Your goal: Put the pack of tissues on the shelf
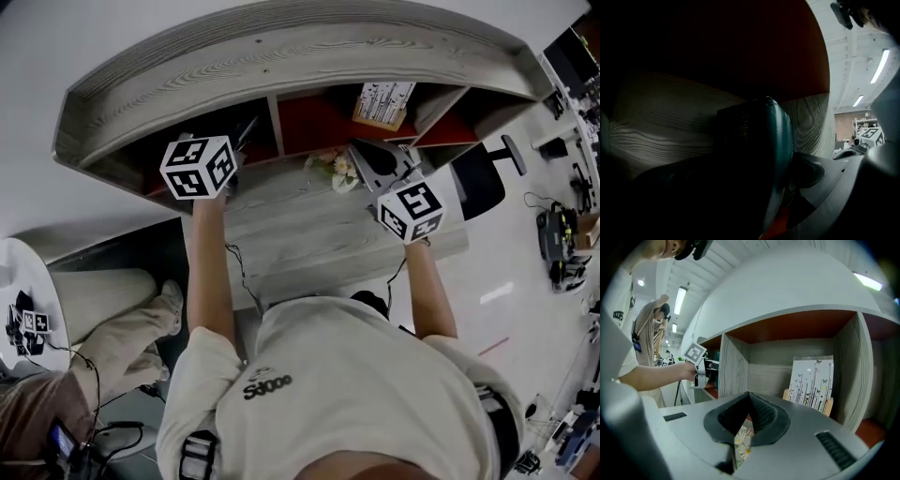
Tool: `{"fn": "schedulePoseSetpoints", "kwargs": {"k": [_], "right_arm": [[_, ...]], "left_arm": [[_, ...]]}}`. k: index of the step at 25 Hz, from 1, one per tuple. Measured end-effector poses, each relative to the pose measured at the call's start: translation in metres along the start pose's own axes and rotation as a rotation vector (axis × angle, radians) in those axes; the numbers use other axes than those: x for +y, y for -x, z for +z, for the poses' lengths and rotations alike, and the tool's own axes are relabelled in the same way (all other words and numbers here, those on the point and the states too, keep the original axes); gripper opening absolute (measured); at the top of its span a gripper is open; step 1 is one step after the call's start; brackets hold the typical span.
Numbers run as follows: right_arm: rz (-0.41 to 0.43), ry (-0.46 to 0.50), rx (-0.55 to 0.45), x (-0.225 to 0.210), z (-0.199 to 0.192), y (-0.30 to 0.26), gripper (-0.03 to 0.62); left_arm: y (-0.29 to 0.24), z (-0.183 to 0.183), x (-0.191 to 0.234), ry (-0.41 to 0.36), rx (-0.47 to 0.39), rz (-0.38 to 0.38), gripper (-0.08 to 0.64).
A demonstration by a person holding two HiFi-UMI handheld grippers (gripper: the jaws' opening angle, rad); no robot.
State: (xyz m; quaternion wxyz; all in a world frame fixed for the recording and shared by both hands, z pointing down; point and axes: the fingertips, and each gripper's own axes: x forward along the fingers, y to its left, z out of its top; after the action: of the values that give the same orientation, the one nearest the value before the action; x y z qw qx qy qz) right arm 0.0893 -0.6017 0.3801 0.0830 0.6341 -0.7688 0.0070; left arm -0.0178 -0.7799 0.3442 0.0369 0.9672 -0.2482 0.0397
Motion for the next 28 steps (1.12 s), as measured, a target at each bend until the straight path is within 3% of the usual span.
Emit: {"fn": "schedulePoseSetpoints", "kwargs": {"k": [5, 13, 24, 28], "right_arm": [[0.004, 0.010, -0.002, -0.002, 0.006, -0.005, -0.006], [0.005, 0.025, -0.014, 0.000, 0.014, 0.010, -0.006], [0.102, 0.142, -0.076, 0.018, 0.048, 0.086, -0.006], [0.132, 0.150, -0.088, 0.019, 0.049, 0.116, -0.007]], "left_arm": [[0.000, 0.001, -0.001, -0.016, 0.003, -0.005, 0.488], [0.039, 0.014, -0.005, -0.024, -0.039, 0.102, 0.489], [0.131, -0.016, -0.079, -0.045, 0.083, 0.230, 0.484], [0.163, -0.035, -0.123, -0.027, 0.110, 0.261, 0.352]]}}
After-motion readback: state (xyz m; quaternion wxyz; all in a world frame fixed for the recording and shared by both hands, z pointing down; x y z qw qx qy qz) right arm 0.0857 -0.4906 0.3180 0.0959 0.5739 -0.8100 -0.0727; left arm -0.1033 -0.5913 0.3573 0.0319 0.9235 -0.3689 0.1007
